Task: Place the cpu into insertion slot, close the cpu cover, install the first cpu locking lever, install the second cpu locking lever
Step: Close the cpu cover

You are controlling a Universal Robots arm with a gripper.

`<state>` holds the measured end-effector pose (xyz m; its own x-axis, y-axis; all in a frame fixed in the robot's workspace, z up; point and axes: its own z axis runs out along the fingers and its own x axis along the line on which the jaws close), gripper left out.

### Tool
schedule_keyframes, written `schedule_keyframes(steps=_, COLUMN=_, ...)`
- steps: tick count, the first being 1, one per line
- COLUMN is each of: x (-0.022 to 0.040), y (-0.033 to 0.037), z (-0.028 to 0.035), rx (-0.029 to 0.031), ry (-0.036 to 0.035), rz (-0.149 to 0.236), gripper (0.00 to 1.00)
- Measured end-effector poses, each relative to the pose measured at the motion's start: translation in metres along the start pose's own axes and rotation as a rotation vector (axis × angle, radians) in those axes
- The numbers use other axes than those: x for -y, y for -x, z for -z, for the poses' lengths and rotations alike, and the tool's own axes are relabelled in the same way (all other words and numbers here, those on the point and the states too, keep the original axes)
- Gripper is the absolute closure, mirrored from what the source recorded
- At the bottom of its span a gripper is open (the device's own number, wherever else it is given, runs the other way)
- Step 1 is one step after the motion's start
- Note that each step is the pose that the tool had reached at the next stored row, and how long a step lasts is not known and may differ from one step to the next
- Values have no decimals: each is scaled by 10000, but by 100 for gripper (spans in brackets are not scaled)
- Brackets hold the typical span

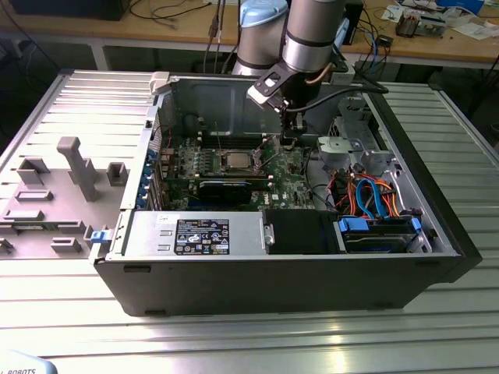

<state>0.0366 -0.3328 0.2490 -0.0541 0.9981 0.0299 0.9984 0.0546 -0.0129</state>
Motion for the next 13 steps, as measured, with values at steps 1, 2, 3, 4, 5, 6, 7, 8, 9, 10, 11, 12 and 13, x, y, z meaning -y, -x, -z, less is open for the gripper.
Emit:
schedule_keyframes(steps=1, x=16, y=-1, z=0, rx=0, ry=0, rz=0, gripper=89)
schedule_keyframes(steps=2, x=25, y=-1, z=-1, rx=-1, ry=0, rz=0, gripper=89)
schedule_keyframes(steps=3, x=29, y=-1, z=0, rx=-1, ry=0, rz=-1, gripper=89)
schedule_keyframes(steps=4, x=29, y=-1, z=0, rx=-1, ry=0, rz=0, gripper=89)
schedule_keyframes(steps=5, x=29, y=-2, z=0, rx=-1, ry=0, rz=1, gripper=89)
schedule_keyframes(steps=6, x=32, y=-2, z=-1, rx=-1, ry=0, rz=0, gripper=89)
schedule_keyframes(steps=7, x=35, y=-2, z=0, rx=-1, ry=0, rz=0, gripper=89)
schedule_keyframes(steps=8, x=35, y=-2, z=0, rx=0, ry=0, rz=-1, gripper=89)
schedule_keyframes(steps=9, x=35, y=-2, z=-1, rx=-1, ry=-1, rz=0, gripper=89)
schedule_keyframes(steps=10, x=37, y=-2, z=0, rx=-1, ry=0, rz=-2, gripper=89)
schedule_keyframes(steps=11, x=40, y=-2, z=-1, rx=-1, ry=0, rz=-1, gripper=89)
schedule_keyframes(steps=12, x=44, y=-2, z=-1, rx=-2, ry=0, rz=-1, gripper=89)
schedule_keyframes(steps=13, x=47, y=-3, z=-1, rx=-1, ry=0, rz=0, gripper=89)
